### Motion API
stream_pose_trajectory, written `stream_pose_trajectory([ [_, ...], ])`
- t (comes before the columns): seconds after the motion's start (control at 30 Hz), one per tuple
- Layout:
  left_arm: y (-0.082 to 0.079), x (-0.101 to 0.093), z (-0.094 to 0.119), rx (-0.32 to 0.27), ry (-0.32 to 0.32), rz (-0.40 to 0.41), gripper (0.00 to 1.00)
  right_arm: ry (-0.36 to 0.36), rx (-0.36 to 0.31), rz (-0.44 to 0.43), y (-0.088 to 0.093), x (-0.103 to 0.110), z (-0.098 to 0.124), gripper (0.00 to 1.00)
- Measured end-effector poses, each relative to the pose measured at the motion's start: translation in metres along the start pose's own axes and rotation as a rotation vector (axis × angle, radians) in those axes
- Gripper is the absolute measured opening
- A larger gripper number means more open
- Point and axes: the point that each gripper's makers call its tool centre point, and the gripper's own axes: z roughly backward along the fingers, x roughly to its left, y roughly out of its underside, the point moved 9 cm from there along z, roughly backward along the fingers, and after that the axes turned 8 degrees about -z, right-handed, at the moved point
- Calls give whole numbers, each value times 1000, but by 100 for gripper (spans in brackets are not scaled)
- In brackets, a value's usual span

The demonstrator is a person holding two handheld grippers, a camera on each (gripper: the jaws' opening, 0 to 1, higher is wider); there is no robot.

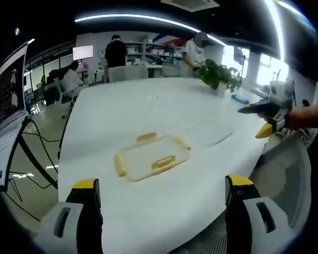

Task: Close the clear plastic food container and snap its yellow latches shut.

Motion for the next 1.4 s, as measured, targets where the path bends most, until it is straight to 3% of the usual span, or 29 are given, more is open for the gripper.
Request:
stream_pose_trajectory([
  [0.93, 12, 33, -35, 112, 122, -134, 90, -118, 108, 146, -10, 0, -53, 81],
  [1.4, 16, 56, -52, 165, 172, -196, 88, -178, 153, 237, -24, -3, -83, 73],
])
